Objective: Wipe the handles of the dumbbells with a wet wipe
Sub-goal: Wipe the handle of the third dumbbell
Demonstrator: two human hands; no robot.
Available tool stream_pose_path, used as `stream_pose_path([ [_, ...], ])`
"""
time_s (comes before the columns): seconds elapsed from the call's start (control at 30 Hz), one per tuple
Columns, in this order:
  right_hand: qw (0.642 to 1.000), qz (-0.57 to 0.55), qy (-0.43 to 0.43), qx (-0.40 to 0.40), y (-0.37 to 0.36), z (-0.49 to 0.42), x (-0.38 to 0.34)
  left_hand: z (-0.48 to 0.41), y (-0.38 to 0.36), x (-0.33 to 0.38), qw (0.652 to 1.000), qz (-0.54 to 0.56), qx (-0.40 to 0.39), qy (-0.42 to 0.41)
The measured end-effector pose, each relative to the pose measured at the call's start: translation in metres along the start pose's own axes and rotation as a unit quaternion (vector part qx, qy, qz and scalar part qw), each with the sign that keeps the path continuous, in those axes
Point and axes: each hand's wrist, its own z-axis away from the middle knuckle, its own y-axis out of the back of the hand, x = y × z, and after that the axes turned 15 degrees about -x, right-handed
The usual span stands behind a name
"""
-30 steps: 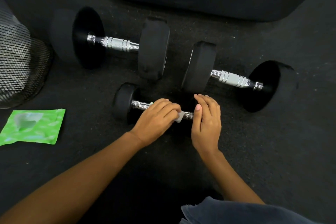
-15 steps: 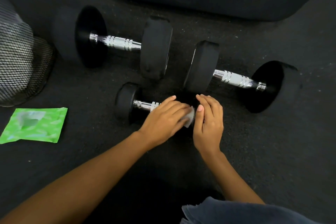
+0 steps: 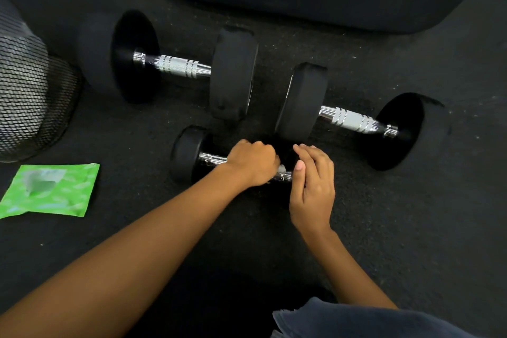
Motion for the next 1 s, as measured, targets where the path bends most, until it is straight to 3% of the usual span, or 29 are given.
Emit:
stream_pose_path([
  [0.17, 1.000, 0.002, 0.000, 0.000, 0.001, -0.001, 0.000, 0.006, -0.010, 0.007, 0.995, -0.020, 0.051, -0.078],
  [0.33, 1.000, -0.002, -0.001, 0.000, 0.000, -0.003, 0.001, 0.005, -0.010, -0.016, 0.999, -0.036, 0.026, 0.018],
  [0.57, 1.000, -0.003, 0.003, -0.003, 0.002, -0.001, 0.001, 0.011, -0.019, 0.007, 0.992, -0.049, 0.083, -0.080],
  [0.77, 1.000, 0.000, -0.001, -0.002, 0.001, -0.001, 0.000, 0.011, -0.013, -0.008, 0.998, -0.012, 0.062, -0.018],
  [0.83, 1.000, -0.004, -0.002, -0.003, 0.001, -0.002, 0.001, 0.013, -0.016, 0.004, 0.995, -0.035, 0.085, -0.039],
  [1.0, 1.000, -0.006, 0.003, -0.008, 0.003, -0.002, 0.001, 0.020, -0.037, -0.011, 0.976, 0.045, 0.140, -0.163],
])
